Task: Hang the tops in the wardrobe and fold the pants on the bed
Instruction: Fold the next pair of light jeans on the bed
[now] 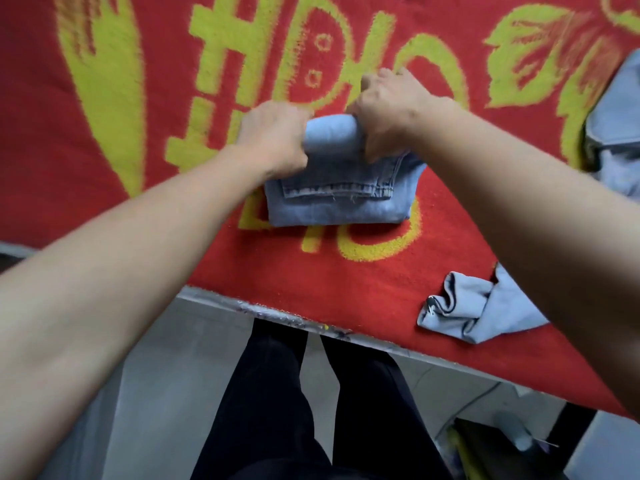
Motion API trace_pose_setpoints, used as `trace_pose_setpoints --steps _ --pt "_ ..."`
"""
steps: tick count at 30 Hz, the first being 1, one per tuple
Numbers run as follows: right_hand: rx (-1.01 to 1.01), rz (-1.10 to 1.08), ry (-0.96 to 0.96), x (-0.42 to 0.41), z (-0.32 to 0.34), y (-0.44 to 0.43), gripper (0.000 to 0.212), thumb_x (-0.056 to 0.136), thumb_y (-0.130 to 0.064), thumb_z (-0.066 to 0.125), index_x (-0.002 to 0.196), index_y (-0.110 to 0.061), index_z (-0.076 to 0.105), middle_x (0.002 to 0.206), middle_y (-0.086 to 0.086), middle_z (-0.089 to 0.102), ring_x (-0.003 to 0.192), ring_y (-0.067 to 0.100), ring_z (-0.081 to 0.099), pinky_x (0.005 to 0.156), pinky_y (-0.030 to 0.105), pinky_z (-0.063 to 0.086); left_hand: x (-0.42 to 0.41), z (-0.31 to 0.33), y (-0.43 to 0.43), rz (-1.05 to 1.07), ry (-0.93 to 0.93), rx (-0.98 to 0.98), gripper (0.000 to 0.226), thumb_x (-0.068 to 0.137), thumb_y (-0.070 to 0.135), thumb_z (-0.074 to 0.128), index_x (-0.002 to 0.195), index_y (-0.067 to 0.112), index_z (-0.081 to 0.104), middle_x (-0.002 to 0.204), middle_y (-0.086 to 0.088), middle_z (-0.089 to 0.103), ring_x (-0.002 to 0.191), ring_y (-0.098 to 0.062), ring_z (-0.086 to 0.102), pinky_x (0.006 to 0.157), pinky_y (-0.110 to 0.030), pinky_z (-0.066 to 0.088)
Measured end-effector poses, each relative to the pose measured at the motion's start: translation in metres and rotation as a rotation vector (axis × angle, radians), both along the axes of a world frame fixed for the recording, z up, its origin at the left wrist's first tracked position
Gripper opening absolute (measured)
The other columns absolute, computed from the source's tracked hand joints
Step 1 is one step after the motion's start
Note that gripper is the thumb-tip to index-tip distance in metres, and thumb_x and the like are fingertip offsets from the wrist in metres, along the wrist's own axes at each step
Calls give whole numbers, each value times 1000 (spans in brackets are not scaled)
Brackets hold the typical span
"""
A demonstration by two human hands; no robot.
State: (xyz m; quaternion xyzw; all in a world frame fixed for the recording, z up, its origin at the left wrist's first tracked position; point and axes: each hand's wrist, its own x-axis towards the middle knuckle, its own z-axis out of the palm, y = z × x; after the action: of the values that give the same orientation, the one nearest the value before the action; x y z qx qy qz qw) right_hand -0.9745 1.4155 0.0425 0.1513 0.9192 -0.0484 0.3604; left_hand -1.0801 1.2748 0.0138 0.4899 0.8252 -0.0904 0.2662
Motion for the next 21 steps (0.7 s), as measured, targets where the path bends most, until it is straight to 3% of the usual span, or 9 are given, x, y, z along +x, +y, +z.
trace_pose_setpoints --steps 3,6,9,15,21 --pt "24 34 131 31 13 -25 47 73 -29 70 118 -18 62 132 15 46 126 35 40 102 49 37 32 15 -28 50 58 38 49 75 20 64 123 25 60 108 -14 61 103 -38 56 78 -42 50" --pt "-46 -93 199 60 37 -47 44 80 -19 67 122 -19 54 122 11 55 111 36 58 80 42 47 59 45 -50 97 106 74 50 74 21 69 124 24 59 109 -13 57 104 -35 54 78 -42 50" --pt "-9 -126 296 79 77 -68 44 82 -18 64 124 -20 51 110 8 63 99 34 64 64 37 38 76 96 -69 141 154 110 49 73 24 73 120 24 58 107 -11 56 104 -33 54 74 -40 50" --pt "18 3 547 64 171 -114 42 83 -23 64 124 -19 52 112 6 62 105 33 62 65 37 40 80 206 -129 304 389 199 53 70 42 79 118 28 61 108 -7 52 105 -30 49 65 -37 46" --pt "18 213 720 29 271 -187 32 84 -22 62 116 -20 56 108 4 63 103 31 63 64 36 42 82 316 -213 535 536 222 47 71 30 77 116 30 63 113 -6 45 108 -30 45 64 -38 46"
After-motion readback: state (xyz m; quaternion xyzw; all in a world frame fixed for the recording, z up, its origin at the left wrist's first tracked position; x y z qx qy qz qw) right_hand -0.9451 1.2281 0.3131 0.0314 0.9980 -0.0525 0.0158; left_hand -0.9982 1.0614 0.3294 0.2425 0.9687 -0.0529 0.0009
